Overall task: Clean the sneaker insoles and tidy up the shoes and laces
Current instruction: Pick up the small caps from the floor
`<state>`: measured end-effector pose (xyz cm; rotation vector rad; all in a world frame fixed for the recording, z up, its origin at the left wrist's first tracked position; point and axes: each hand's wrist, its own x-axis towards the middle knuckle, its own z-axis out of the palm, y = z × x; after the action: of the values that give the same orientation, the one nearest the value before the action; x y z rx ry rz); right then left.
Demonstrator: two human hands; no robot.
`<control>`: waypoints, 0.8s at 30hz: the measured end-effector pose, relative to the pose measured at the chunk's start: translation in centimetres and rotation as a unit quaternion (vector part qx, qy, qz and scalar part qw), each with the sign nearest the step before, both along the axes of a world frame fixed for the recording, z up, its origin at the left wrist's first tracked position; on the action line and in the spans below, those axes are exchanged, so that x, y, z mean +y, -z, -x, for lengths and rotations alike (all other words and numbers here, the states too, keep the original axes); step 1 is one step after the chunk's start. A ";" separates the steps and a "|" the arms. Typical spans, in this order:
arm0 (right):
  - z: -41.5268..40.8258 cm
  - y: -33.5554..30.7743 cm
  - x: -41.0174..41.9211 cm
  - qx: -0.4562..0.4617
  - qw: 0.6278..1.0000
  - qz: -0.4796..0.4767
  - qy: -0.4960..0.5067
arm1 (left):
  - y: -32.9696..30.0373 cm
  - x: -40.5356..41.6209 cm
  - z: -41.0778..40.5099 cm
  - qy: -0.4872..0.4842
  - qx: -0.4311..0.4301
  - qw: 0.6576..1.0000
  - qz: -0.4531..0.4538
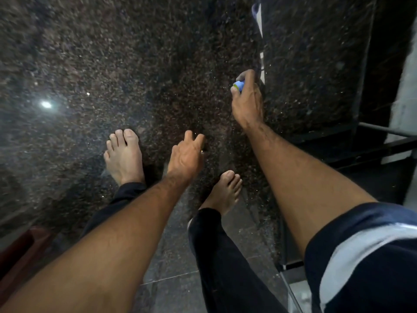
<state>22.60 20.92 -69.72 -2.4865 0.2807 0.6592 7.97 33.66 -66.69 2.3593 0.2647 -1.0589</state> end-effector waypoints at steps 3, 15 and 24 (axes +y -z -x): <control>0.0 -1.3 0.1 0.033 0.999 -0.028 0.006 | -0.3 1.1 -0.2 -0.061 0.015 0.997 0.053; 6.3 -23.8 5.8 0.155 0.968 -0.147 0.131 | -21.0 11.2 -4.0 -0.197 0.007 0.978 0.064; 5.2 -46.5 8.8 0.144 0.941 -0.262 0.156 | -41.8 16.0 -8.9 -0.082 -0.100 0.978 0.162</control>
<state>17.44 29.76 -23.23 -1.7886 0.5206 0.8336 16.86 49.64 -24.86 2.0896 0.1921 -0.7201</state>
